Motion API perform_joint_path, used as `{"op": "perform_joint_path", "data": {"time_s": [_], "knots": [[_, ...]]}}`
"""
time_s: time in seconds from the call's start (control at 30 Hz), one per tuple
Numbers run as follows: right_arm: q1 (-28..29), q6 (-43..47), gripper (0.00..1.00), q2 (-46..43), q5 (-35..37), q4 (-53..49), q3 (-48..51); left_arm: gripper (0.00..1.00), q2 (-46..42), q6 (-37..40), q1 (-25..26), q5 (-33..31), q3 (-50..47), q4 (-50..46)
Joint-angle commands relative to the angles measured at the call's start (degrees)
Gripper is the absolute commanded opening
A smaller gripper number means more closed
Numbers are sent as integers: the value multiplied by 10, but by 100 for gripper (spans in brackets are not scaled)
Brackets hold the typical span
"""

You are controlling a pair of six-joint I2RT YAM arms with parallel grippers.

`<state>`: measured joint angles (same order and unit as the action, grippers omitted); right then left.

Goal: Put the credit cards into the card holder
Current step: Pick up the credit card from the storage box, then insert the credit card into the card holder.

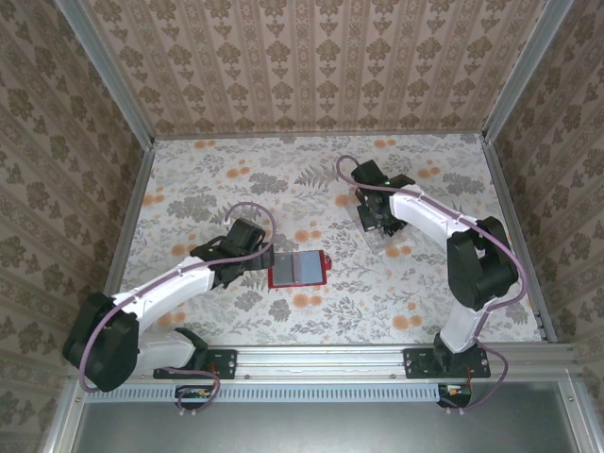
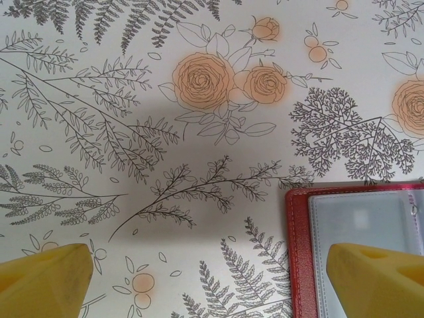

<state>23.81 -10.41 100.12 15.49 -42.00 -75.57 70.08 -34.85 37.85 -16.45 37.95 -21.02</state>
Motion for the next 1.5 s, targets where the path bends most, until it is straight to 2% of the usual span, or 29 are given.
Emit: {"op": "perform_joint_path", "data": {"time_s": [0.0, 0.17, 0.3, 0.53, 0.77, 1.07, 1.47], "knots": [[-2, -2, 0, -42, -11, -9, -9, 100, 0, 9, 2, -10, 15, -11], [-3, -8, 0, -72, -9, -10, -9, 100, 0, 8, 2, -12, 16, -11], [-2, -21, 0, -106, -40, -5, -8, 100, 1, 12, 2, -17, 15, -12], [4, -78, 0, -171, -163, 41, 18, 100, 1, 32, 2, -16, 9, 0], [49, -197, 0, -224, -276, 181, 112, 100, 6, 33, 10, 36, 0, 30], [164, -296, 0, -190, -241, 305, 204, 100, 61, 37, 57, 44, 17, 15], [187, -363, 0, -157, -248, 429, 295, 100, 99, 29, 80, 22, 6, 44]]}}
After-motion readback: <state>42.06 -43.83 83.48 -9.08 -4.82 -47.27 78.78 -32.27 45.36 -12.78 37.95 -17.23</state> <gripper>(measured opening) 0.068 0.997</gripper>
